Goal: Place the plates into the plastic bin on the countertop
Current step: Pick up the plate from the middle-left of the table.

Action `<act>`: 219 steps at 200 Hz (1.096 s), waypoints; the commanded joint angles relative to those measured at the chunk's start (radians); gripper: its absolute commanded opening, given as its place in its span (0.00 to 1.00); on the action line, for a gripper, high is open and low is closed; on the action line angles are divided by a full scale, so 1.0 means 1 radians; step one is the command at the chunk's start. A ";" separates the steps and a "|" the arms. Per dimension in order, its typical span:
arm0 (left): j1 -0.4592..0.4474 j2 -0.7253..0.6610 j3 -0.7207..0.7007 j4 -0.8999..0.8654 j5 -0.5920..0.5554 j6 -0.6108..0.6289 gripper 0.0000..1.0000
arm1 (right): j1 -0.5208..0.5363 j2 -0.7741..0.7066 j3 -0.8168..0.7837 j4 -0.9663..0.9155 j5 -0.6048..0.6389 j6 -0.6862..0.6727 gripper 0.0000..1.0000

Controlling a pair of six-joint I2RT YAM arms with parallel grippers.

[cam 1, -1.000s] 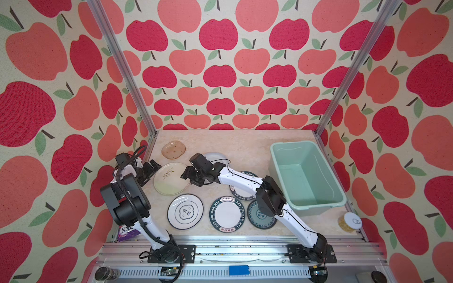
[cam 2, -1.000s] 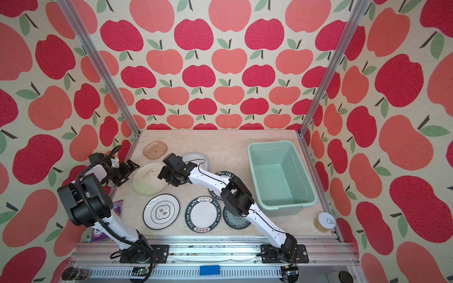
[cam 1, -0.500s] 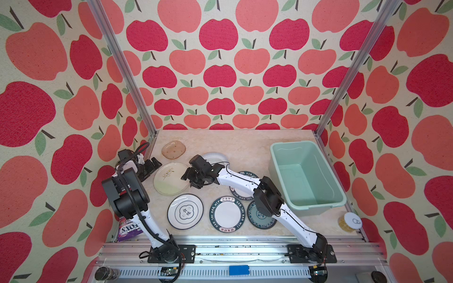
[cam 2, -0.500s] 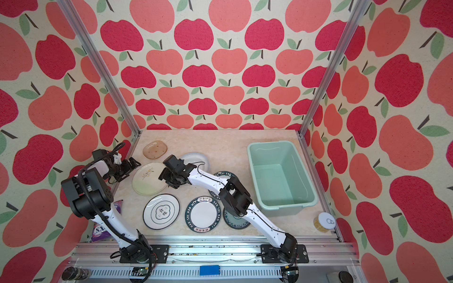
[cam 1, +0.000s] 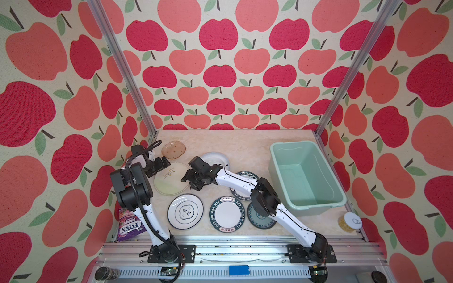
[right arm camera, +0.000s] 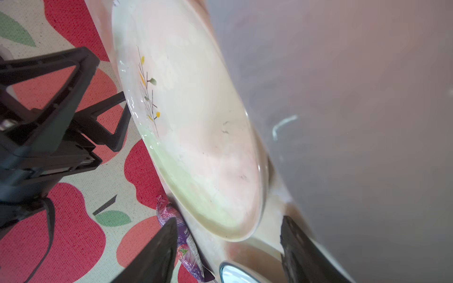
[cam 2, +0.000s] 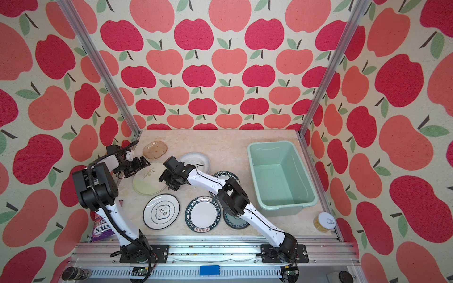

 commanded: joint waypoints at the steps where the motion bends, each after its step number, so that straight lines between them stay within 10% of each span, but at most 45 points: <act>1: 0.011 0.030 -0.037 -0.089 0.020 0.022 0.96 | -0.007 0.056 0.059 -0.027 -0.039 0.017 0.68; 219: 0.028 -0.041 -0.173 -0.086 0.265 0.006 0.93 | -0.034 0.146 0.203 0.167 0.012 -0.154 0.65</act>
